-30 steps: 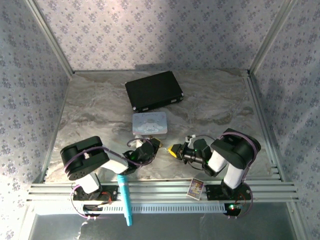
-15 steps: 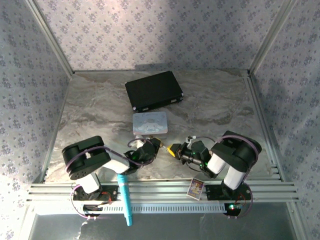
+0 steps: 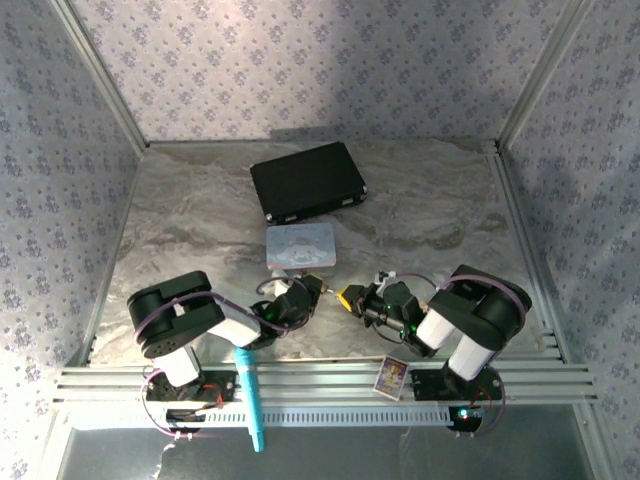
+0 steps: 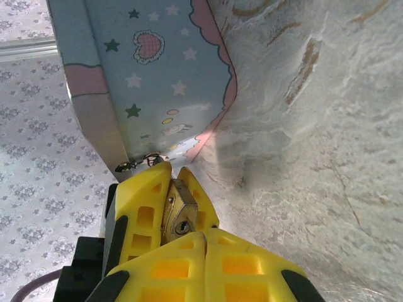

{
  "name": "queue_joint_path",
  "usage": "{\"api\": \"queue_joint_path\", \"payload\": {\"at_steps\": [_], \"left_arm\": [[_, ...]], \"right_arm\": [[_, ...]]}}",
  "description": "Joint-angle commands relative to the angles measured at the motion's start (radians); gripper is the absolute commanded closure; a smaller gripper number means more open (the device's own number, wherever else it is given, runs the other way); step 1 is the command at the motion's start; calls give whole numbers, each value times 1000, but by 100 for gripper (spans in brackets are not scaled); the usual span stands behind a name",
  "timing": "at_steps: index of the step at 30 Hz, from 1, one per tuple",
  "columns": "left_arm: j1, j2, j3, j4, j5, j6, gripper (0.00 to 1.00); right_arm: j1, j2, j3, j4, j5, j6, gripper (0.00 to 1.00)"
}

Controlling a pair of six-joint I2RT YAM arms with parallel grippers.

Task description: Unlock a padlock with a key

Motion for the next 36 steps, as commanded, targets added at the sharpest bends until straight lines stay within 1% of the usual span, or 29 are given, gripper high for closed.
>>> {"api": "queue_joint_path", "payload": {"at_steps": [1,5,12,17,23,26,28,31,36], "left_arm": [[-10,24,20,-30,28,-20,94],[-10,20,18,-47,25,-21,94],[-13,60,27,9,57,-36,94],[-21,61,32,21,52,-36,94],[-24,54,50,28,76,-33,94],[-31,68,63,62,82,-39,95],[-31,75,67,92,83,-27,95],[-32,71,76,78,91,-19,97],[-34,79,85,99,102,1,100]], "right_arm": [[1,-6,0,-3,32,-10,100],[1,-10,10,4,28,-14,100],[4,-53,5,-13,51,-39,100],[-17,-62,31,-35,17,-51,100],[-13,-34,46,-4,26,-49,100],[-4,-12,75,9,6,-48,100],[5,-2,84,14,9,-46,100],[11,15,97,29,4,-43,100],[20,32,114,36,-3,-43,100]]}}
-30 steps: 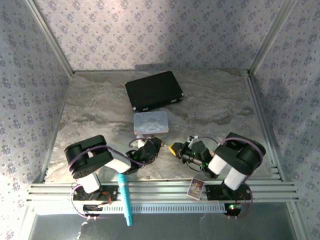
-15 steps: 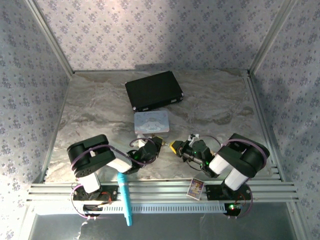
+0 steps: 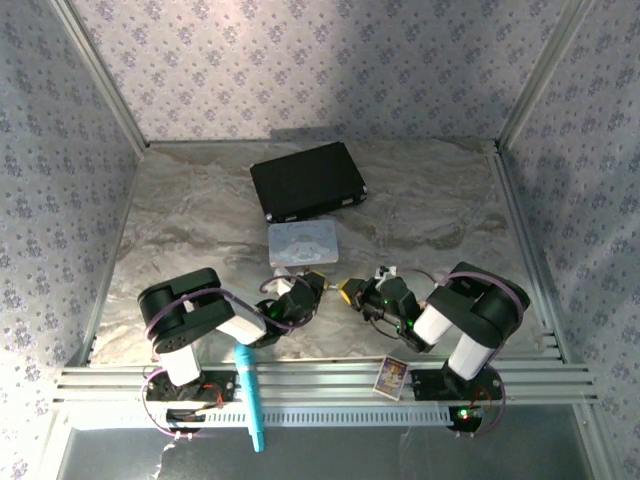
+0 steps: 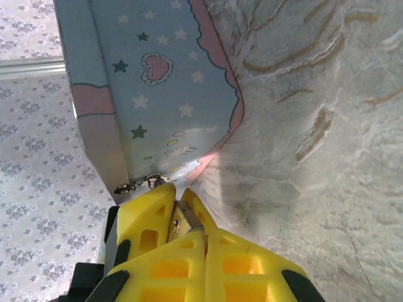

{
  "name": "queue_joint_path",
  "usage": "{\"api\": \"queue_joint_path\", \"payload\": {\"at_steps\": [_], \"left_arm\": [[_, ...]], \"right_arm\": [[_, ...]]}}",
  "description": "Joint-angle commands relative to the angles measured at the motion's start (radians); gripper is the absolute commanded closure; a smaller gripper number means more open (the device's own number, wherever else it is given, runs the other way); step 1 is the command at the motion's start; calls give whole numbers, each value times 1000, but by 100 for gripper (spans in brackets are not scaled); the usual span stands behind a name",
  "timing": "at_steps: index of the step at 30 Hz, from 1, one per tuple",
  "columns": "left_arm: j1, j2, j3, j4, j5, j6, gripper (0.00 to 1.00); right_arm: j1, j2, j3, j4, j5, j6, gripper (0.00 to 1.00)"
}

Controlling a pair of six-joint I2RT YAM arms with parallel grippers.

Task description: Unlock a padlock with a key

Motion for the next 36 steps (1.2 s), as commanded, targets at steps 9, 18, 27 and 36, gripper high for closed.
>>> {"api": "queue_joint_path", "payload": {"at_steps": [9,18,27,36], "left_arm": [[-30,41,64,2,124,-21,100],[-16,-60,60,-223,120,1,89],[-15,-128,55,-417,138,-11,59],[-95,-273,99,-714,-16,30,19]], "right_arm": [[96,-8,71,26,-46,-20,100],[22,-64,-34,-12,-46,-57,100],[-64,-513,-33,-526,-78,-233,100],[-223,-971,13,-1019,-144,-375,100]]}}
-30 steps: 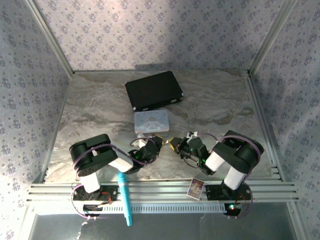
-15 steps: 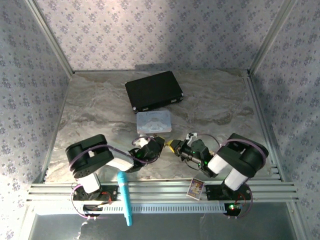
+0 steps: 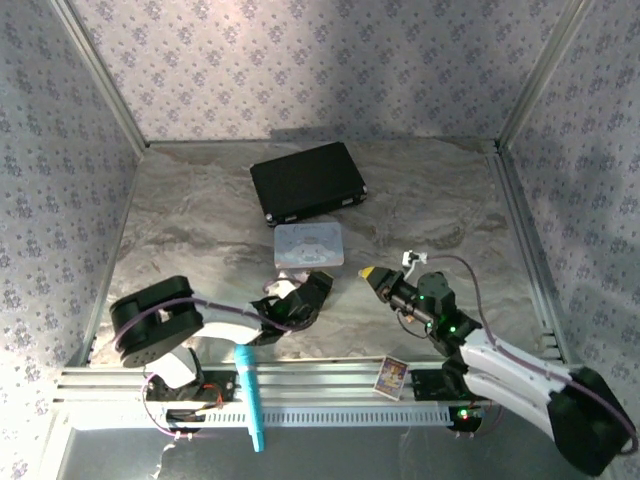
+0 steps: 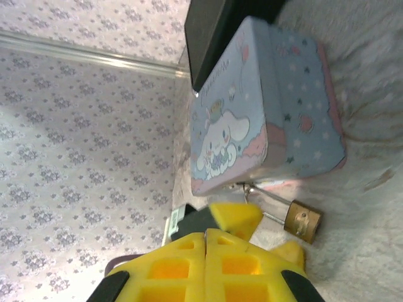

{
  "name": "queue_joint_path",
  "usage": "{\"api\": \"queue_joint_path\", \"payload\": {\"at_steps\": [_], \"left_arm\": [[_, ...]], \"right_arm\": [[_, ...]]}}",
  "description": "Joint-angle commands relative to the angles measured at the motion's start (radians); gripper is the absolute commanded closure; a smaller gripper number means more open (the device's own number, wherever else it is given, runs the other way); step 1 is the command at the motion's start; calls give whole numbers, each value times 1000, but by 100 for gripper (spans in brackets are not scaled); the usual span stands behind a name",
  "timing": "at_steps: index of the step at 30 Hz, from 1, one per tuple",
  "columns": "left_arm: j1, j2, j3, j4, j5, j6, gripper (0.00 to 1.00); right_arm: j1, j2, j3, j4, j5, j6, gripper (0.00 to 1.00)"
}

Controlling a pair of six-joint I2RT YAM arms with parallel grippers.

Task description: Unlock a padlock with a key

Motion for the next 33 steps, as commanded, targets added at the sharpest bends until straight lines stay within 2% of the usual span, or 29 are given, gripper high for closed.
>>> {"api": "queue_joint_path", "payload": {"at_steps": [1,2,4,6,7,10,14,16,25,30,33], "left_arm": [[-52,-111,48,-333,-128,37,17],[-69,-155,72,-410,-179,52,18],[-102,-235,110,-495,-284,124,26],[-124,-289,117,-434,-351,265,35],[-126,-303,106,-326,-347,378,42],[-124,-288,97,-91,-274,576,50],[-123,-246,125,-17,-173,645,50],[-123,-221,109,76,-141,648,50],[-105,-173,93,161,-74,570,61],[-86,-138,56,209,-61,462,61],[-80,-119,17,310,-65,445,60]], "right_arm": [[-60,-59,28,-208,-66,-64,100],[-66,-63,36,-203,-73,-64,100],[-60,-61,62,-191,-75,-70,100],[-45,-50,93,-188,-71,-77,100],[-36,-39,108,-179,-73,-79,100],[-9,9,149,-147,-83,-80,100],[14,48,172,-88,-75,-75,100],[21,56,183,-86,-71,-75,100],[38,64,164,-37,-43,-36,100],[41,50,137,2,-24,-2,100],[44,43,137,-5,-17,0,100]]}}
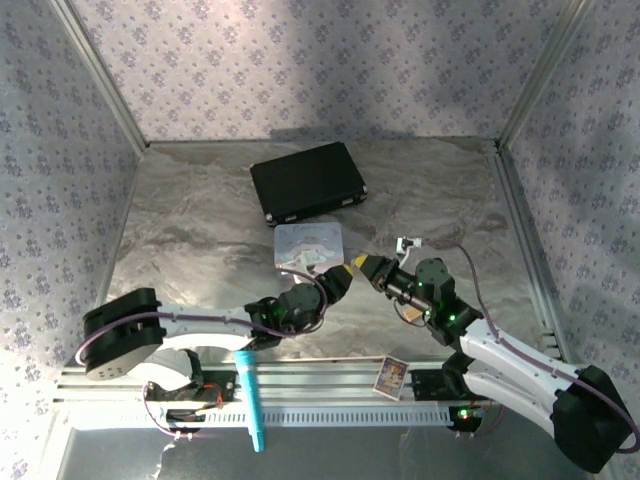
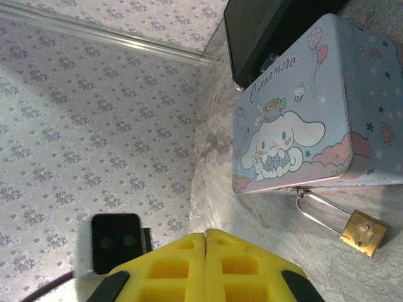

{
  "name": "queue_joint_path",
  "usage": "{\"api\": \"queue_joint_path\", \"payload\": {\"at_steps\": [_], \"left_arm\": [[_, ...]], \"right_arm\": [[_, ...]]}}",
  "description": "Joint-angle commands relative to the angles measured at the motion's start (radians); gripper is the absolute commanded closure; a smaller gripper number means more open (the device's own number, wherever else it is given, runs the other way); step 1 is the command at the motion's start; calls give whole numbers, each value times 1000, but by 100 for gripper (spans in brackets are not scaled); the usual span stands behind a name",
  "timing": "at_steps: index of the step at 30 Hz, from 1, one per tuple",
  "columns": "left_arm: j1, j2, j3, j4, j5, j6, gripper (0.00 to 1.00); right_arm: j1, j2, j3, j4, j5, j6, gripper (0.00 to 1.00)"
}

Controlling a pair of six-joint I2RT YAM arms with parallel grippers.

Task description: Unlock a padlock with a key

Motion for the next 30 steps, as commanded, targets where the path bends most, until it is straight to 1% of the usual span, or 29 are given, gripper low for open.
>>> {"api": "queue_joint_path", "payload": {"at_steps": [1,5,7,9,11,13,15,16,18,20,24,30], "left_arm": [[11,24,-39,141,9,-47,61],[24,59,-61,304,39,-15,62],[33,85,-65,397,73,1,66],[37,102,-59,420,99,-11,70],[36,109,-51,421,107,-11,71],[33,105,-61,422,87,-22,71],[34,94,-75,426,67,-16,74],[37,83,-77,408,64,-18,76],[40,68,-76,375,60,-16,79],[42,64,-76,363,57,-20,79],[55,72,-82,378,58,-38,75],[73,76,-64,380,88,-30,76]], "right_arm": [[10,-15,-8,32,24,25,100],[18,3,-10,39,28,30,100],[21,13,-12,49,29,33,100],[21,16,-11,50,31,32,100],[22,16,-6,42,32,27,100],[21,16,-7,38,34,28,100],[21,12,-15,35,39,32,100],[21,11,-19,36,40,31,100],[21,11,-22,35,39,32,100],[23,15,-20,36,31,31,100],[23,10,-31,37,32,35,100],[22,10,-49,47,39,47,100]]}}
